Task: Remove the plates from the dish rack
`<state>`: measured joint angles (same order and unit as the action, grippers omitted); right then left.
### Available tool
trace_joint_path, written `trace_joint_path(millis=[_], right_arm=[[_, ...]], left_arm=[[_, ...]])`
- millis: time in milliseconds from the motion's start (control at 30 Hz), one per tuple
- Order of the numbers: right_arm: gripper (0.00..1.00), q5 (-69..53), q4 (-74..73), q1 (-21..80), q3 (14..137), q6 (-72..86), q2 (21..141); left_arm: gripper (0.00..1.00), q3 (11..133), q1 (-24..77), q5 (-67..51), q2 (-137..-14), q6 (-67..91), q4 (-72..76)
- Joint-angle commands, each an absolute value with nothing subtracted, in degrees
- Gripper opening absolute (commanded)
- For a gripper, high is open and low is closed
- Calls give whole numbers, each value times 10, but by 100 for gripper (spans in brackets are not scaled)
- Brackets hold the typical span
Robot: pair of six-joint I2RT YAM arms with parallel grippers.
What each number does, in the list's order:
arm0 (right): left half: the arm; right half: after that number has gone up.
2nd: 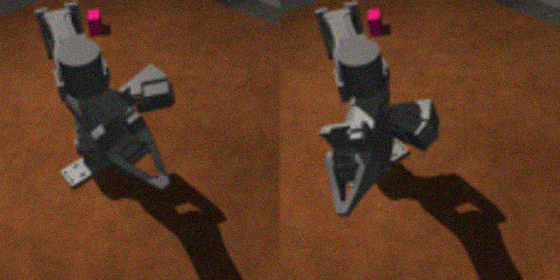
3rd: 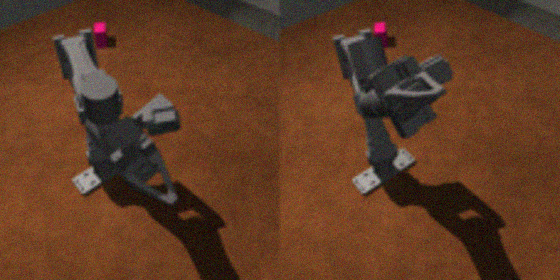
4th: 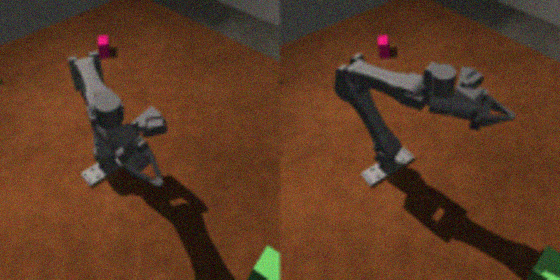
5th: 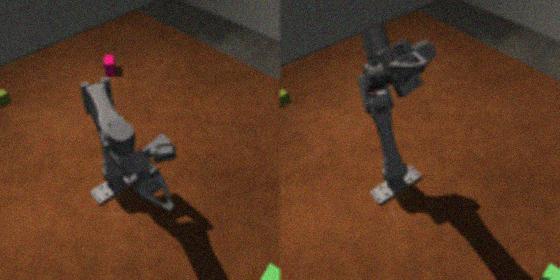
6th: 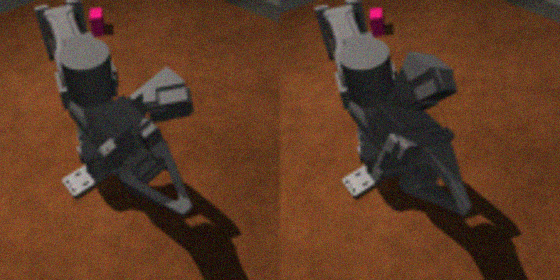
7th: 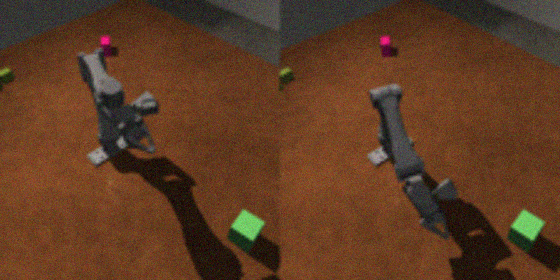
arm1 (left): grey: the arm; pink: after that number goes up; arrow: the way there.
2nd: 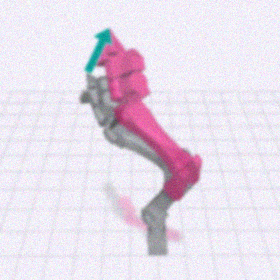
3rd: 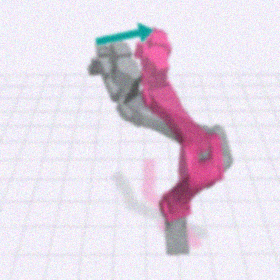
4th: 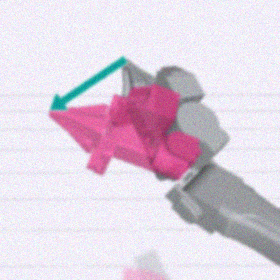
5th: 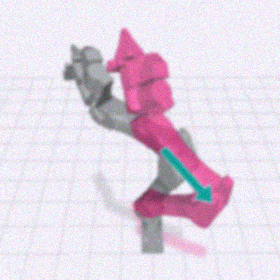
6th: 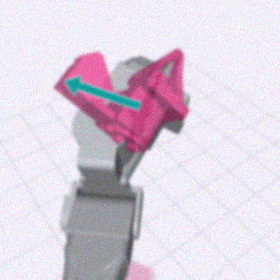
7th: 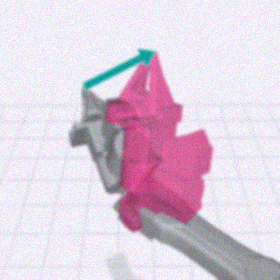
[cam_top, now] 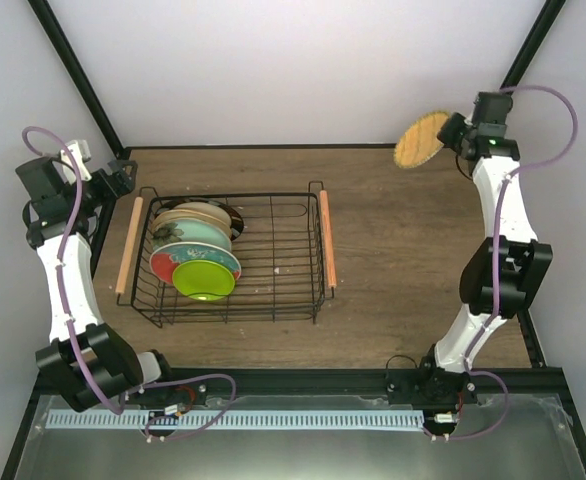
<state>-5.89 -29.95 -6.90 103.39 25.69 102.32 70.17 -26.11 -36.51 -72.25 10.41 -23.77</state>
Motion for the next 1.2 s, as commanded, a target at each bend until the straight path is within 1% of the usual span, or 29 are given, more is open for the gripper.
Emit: trace_joint_path(millis=[0,133,300,433,967,1167], right_arm=[[1,-111,-252,-118,1020,334,1043],[1,-115,-268,-131,1038,351,1099],[1,-120,-249,-147,1010,389,1139],[1,-115,-230,-156,987,402,1153],[1,-94,-210,-188,968,431,1190],[2,-130,-215,-201,966,429,1214]], left_arm=[[100,710,-262,-384,-715,98,-247],[100,710,-261,-384,-716,97,-251],[100,714,-261,-384,-716,93,-254],[100,714,-260,-383,-712,85,-260],[100,710,-262,-384,-702,83,-271],[100,705,-261,-385,-694,80,-279]])
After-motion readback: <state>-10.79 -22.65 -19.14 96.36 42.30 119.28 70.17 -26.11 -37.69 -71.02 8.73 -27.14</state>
